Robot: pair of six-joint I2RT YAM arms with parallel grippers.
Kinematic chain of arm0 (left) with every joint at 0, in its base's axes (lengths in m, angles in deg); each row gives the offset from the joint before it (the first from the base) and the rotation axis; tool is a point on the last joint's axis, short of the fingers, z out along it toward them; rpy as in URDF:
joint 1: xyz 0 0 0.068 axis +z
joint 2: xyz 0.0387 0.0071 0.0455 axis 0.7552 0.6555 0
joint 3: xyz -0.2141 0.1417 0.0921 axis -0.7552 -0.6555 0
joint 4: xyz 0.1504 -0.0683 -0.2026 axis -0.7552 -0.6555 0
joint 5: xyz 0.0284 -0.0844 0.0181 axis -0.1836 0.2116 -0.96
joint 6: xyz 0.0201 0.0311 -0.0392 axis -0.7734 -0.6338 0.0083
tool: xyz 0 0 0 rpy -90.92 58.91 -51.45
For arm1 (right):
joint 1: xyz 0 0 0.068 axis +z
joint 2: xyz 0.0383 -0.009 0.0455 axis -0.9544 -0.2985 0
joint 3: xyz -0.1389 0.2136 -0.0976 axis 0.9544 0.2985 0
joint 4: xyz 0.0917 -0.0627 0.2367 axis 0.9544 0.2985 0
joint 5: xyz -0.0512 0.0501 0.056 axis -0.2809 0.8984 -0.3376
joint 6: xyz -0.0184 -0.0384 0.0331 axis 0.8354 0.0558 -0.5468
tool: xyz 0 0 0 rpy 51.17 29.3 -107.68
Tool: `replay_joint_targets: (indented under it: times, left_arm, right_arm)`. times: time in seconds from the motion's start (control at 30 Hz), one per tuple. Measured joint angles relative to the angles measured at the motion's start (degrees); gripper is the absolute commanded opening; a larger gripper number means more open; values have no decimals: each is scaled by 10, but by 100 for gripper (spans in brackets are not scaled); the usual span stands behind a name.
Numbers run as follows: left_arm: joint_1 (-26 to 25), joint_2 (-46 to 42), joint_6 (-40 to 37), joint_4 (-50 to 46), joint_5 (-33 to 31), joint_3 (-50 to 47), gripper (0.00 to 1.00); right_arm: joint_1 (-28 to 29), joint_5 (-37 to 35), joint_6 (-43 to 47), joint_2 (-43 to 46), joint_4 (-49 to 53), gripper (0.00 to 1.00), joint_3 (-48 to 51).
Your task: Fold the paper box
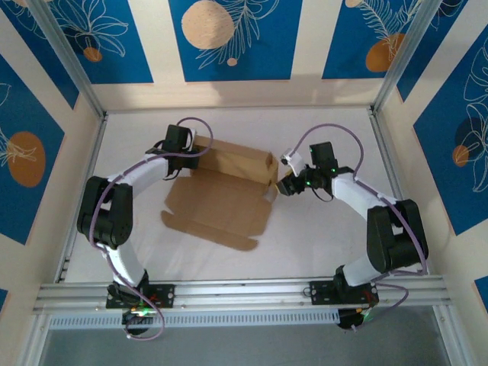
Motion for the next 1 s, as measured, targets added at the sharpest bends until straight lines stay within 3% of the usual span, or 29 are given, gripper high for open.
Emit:
replay_joint_targets:
  times: [0.4, 0.67, 0.8, 0.93, 1.0]
  left_arm:
    - [2, 0, 9, 13, 26, 0, 0]
    - [1, 0, -7, 12, 24, 0, 0]
    - [0, 0, -11, 12, 24, 0, 0]
    - [-1, 0, -17, 12, 24, 0, 0]
    - [-1, 0, -17, 12, 24, 0, 0]
  right_arm:
    - [5, -27, 11, -5, -14, 52, 1]
    - [-132, 30, -88, 100, -120, 49, 46]
    - [-169, 70, -140, 126, -179, 45, 54]
    - [-177, 45, -152, 83, -162, 38, 22]
    - [-166, 14, -143, 31, -136, 39, -15]
